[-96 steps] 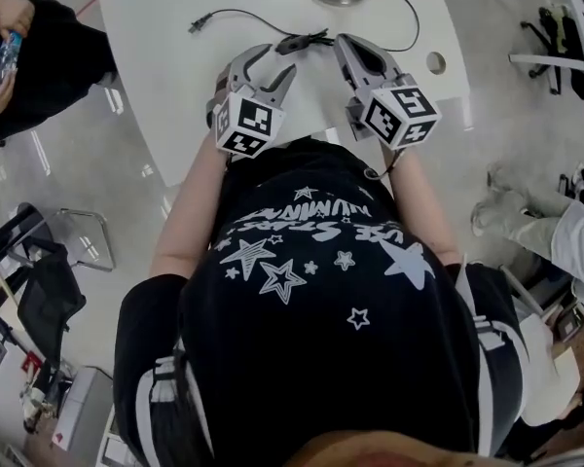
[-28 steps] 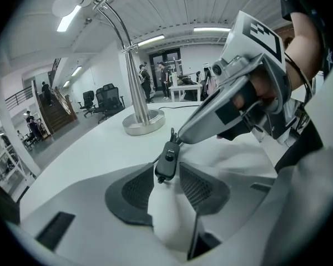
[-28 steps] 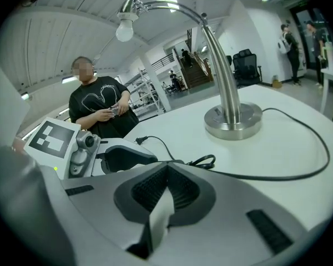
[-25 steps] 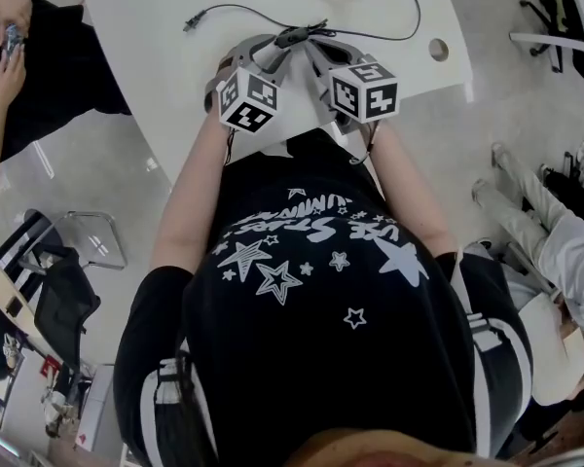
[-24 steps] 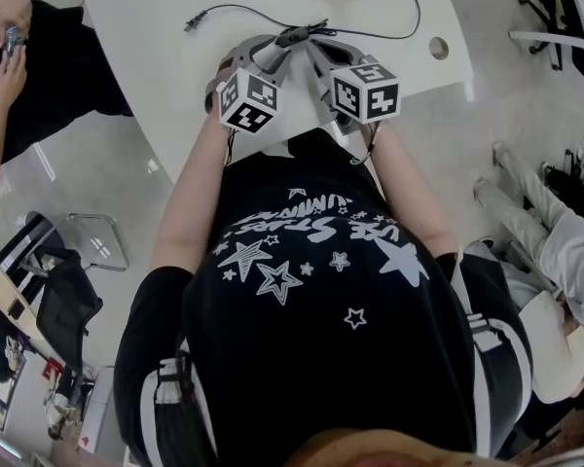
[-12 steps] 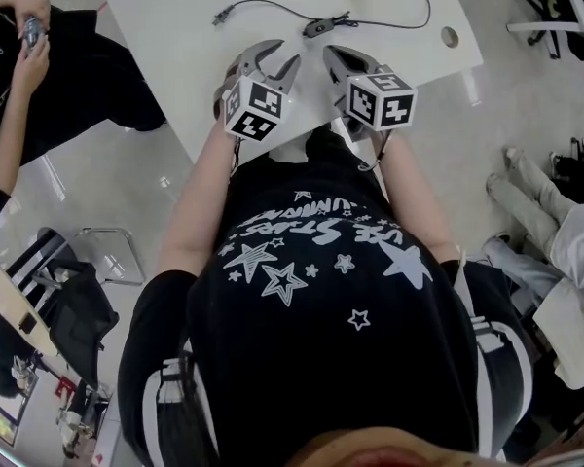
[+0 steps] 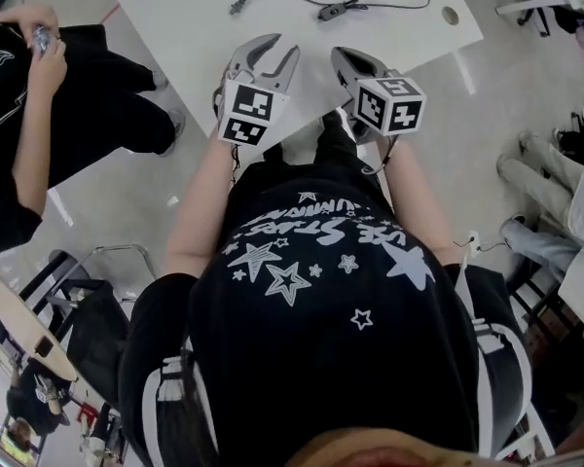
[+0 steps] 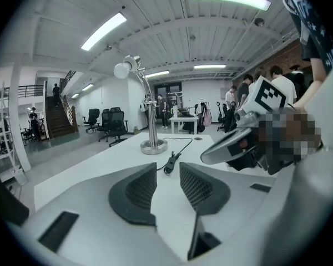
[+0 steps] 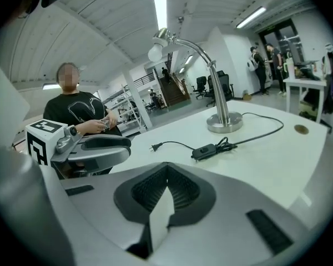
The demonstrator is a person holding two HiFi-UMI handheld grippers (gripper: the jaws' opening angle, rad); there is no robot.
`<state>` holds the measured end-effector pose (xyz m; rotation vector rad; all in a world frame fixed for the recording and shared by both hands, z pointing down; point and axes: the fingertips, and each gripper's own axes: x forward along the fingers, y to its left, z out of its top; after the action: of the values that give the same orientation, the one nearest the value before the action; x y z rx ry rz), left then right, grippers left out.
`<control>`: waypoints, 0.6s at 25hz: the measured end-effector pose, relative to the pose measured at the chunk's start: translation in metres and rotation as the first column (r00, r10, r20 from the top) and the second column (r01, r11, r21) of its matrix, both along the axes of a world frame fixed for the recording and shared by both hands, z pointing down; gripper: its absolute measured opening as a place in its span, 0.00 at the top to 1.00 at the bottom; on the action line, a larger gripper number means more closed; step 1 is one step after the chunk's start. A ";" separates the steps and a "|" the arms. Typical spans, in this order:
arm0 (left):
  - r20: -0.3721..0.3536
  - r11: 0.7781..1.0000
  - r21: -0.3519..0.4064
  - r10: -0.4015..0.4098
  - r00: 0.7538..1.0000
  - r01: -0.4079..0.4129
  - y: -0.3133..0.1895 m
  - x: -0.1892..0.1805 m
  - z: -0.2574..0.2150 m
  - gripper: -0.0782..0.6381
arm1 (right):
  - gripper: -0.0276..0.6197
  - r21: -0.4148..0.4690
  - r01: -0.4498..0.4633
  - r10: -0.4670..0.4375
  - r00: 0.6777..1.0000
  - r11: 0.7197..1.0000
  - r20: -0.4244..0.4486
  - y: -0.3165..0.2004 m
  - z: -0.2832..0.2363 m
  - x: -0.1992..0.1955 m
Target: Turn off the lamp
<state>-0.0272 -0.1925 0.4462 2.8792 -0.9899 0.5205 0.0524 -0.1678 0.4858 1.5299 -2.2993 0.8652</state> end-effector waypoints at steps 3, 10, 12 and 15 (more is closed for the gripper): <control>-0.057 0.999 0.025 0.025 0.998 -0.023 0.013 -0.019 -0.023 0.70 | 0.95 0.033 -0.045 0.045 0.999 0.998 0.007 0.016 -0.015 -0.013; -0.147 0.991 0.106 0.099 0.984 -0.083 0.045 -0.022 -0.068 0.70 | 0.95 0.075 -0.142 0.140 0.990 0.987 0.028 0.064 -0.036 -0.006; -0.171 0.990 0.107 0.106 0.980 -0.088 0.046 -0.020 -0.072 0.70 | 0.95 0.078 -0.157 0.155 0.987 0.984 0.031 0.069 -0.036 -0.001; -0.187 0.988 0.118 0.116 0.976 -0.095 0.048 -0.018 -0.076 0.70 | 0.95 0.087 -0.169 0.166 0.985 0.982 0.035 0.072 -0.038 0.002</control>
<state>-0.0457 -0.1441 0.3701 3.0189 -0.8654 0.1911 0.0544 -0.0961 0.4474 1.7821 -2.2820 0.8379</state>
